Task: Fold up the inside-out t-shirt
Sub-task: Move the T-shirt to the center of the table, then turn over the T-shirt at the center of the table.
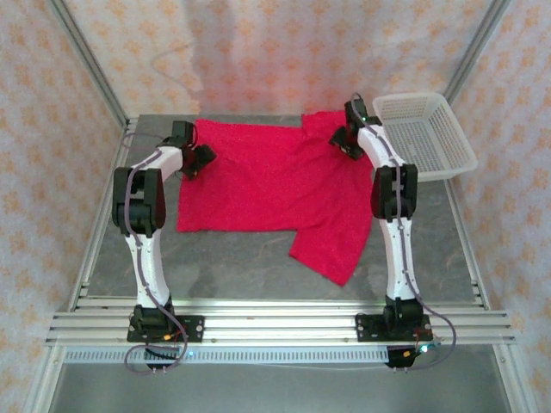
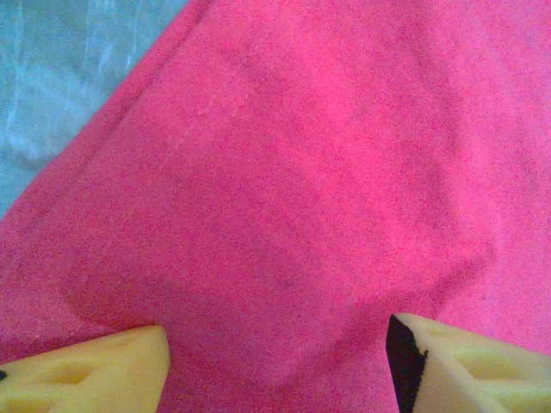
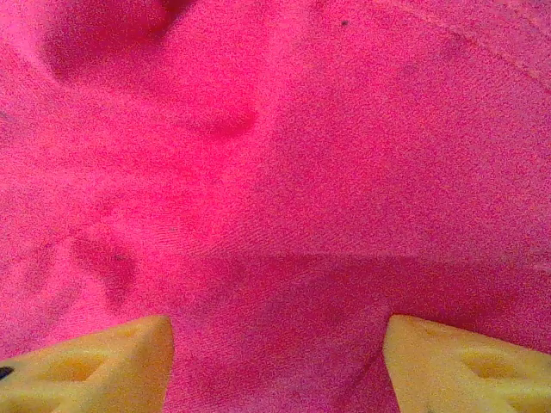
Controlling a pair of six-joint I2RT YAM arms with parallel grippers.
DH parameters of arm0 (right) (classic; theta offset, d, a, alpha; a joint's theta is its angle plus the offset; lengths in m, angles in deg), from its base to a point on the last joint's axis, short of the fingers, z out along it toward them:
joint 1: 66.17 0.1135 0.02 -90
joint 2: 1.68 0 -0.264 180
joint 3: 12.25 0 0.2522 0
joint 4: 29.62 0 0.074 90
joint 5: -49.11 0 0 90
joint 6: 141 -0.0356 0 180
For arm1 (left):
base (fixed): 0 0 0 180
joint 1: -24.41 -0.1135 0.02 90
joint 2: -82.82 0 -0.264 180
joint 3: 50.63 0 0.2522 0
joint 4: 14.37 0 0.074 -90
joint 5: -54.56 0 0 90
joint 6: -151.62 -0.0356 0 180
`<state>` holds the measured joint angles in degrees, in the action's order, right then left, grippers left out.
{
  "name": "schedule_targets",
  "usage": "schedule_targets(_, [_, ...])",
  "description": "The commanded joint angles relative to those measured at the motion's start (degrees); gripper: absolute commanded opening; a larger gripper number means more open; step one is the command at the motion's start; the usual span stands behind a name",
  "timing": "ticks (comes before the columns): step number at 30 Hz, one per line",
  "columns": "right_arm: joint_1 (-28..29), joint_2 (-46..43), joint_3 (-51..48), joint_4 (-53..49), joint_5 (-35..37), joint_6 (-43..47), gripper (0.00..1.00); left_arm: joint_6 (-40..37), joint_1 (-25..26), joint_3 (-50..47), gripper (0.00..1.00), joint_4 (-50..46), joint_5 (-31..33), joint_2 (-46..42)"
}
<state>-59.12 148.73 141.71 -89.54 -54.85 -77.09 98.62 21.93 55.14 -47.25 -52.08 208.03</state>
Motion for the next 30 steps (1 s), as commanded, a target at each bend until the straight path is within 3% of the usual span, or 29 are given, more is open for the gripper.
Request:
schedule_targets(1, [-0.13, 4.0, 10.71, -12.01, -1.55, 1.75, 0.67, -1.4, -0.9, 0.45, 0.69, -4.47, 1.68, -3.0])
schedule_targets(4, [0.44, -1.61, 9.49, -13.62, -3.93, 3.2, 0.67, -1.48, -0.95, -5.09, 0.68, -4.98, 3.93, -12.49])
schedule_targets(6, [1.57, -9.22, 2.21, -13.61, -1.93, 4.58, 0.67, -1.57, -0.95, -10.63, 0.67, -6.33, 6.14, -21.0])
schedule_targets(10, [4.59, -28.38, -24.04, -4.88, 1.8, 5.13, 0.68, -1.33, -1.1, -22.66, 0.63, -9.37, 9.3, -33.53])
schedule_targets(14, [7.28, -46.39, -50.85, 5.02, 4.42, 2.87, 0.67, -1.33, -1.9, -34.21, 0.48, -10.59, 7.52, -40.39])
schedule_targets(17, [9.26, -55.71, -64.38, 8.29, 5.57, 1.32, 0.64, -1.02, -2.42, -40.6, 0.42, -8.93, 6.19, -43.2])
schedule_targets(21, [12.1, -64.52, -75.73, 8.53, 6.65, -0.7, 0.6, -1.13, -2.83, -44.46, 0.41, -8.86, 6.47, -44.55])
schedule_targets(24, [13.37, -69.19, -81.86, 8.3, 6.43, -1.92, 0.59, -1.14, -3.06, -46.01, 0.47, -8.87, 7.68, -44.01])
schedule_targets(30, [14.2, -74.44, -87.8, 5.36, 5.88, -3.29, 0.59, 0.65, -3.41, -48.22, 0.5, -4.87, 6.89, -41.01])
